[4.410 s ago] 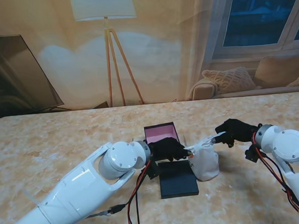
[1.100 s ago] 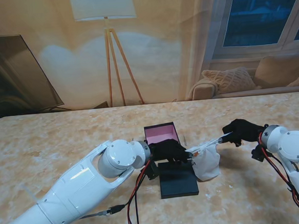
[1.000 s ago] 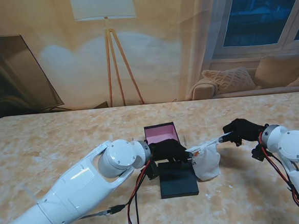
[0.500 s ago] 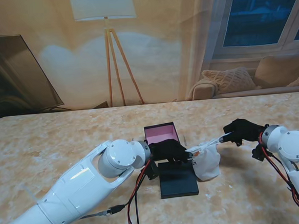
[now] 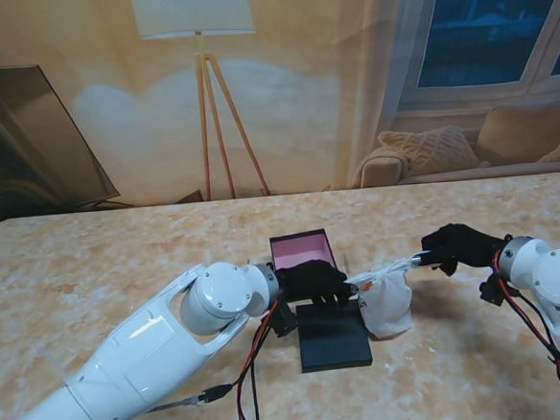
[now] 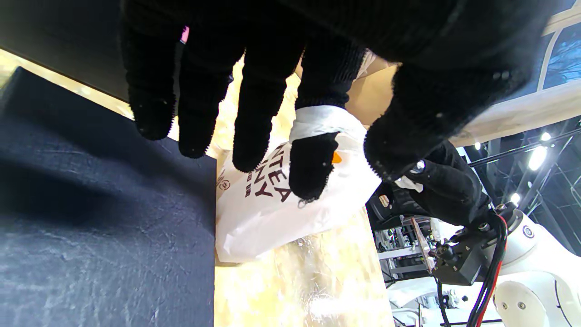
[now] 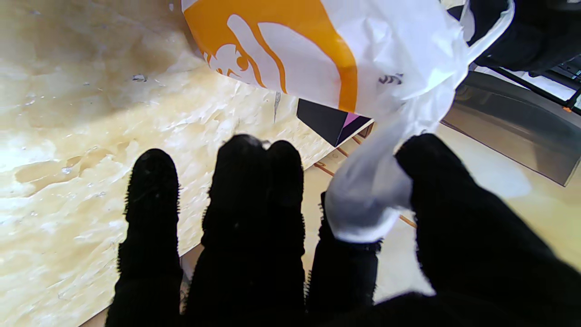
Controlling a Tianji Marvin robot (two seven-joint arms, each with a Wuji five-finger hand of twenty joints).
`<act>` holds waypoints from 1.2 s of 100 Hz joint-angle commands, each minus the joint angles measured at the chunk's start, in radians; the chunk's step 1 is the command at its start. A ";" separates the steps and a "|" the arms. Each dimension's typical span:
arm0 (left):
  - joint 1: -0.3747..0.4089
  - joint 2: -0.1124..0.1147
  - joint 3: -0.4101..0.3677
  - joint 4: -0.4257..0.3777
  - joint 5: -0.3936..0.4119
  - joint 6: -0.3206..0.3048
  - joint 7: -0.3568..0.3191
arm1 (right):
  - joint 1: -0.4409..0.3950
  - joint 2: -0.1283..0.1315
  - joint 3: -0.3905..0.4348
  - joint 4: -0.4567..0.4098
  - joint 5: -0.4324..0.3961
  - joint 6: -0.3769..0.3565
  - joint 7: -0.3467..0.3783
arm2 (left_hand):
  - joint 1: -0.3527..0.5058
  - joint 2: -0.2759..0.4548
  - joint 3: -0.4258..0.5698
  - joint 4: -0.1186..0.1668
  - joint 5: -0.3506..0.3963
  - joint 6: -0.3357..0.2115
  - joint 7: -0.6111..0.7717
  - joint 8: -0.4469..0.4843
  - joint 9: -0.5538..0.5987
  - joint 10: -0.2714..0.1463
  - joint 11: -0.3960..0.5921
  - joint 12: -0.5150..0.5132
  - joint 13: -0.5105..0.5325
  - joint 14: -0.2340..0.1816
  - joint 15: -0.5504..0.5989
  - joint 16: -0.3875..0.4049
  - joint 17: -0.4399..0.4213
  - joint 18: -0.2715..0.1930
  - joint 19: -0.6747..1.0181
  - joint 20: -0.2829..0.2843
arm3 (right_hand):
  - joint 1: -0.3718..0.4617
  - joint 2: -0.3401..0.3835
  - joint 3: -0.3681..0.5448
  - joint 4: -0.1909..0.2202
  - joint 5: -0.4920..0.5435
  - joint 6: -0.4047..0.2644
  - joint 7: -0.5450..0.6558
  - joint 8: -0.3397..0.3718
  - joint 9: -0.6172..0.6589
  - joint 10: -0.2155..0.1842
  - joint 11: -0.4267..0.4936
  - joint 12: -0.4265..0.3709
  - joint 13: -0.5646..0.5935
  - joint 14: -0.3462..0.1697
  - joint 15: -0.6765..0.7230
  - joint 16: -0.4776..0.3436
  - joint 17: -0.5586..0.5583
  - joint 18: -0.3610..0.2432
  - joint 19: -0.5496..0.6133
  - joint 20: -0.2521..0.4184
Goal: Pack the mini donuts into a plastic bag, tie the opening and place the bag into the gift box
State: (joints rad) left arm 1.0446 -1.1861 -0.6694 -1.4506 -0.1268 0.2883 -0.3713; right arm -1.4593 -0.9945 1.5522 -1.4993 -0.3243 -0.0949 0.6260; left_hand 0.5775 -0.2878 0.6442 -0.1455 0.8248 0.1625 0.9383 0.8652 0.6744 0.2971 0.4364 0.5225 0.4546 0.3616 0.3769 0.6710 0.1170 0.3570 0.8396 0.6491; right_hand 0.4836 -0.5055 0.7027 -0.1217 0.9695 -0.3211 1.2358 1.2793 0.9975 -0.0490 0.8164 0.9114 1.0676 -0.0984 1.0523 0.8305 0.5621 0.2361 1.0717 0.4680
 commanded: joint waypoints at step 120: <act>0.086 0.025 -0.061 -0.155 0.107 0.021 0.059 | -0.115 0.006 0.075 -0.145 -0.095 -0.117 -0.022 | -0.026 -0.006 0.006 0.008 0.010 0.150 -0.651 -0.357 -0.035 0.056 -0.035 -0.049 0.099 0.046 0.183 0.142 0.105 -0.002 0.187 0.082 | 0.028 0.174 -0.225 0.055 -0.387 0.262 -0.789 -0.503 -0.330 0.178 -0.449 -0.264 -0.350 0.181 -0.509 -0.199 -0.201 0.055 -0.095 0.080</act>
State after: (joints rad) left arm 1.1247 -1.1577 -0.7261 -1.5911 -0.0189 0.3088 -0.2868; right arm -1.5653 -0.9814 1.6235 -1.6400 -0.4154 -0.2076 0.5955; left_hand 0.5758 -0.2882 0.6440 -0.1460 0.8064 0.3006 0.3091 0.5213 0.6567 0.3500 0.3994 0.4875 0.5442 0.3935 0.5306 0.7932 0.2084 0.3632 0.9945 0.7035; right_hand 0.5243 -0.3653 0.4967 -0.0989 0.6138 -0.0680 0.4706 0.7907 0.6975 0.1146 0.3929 0.6643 0.7381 0.0748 0.5750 0.6582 0.3766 0.2787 0.9848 0.5276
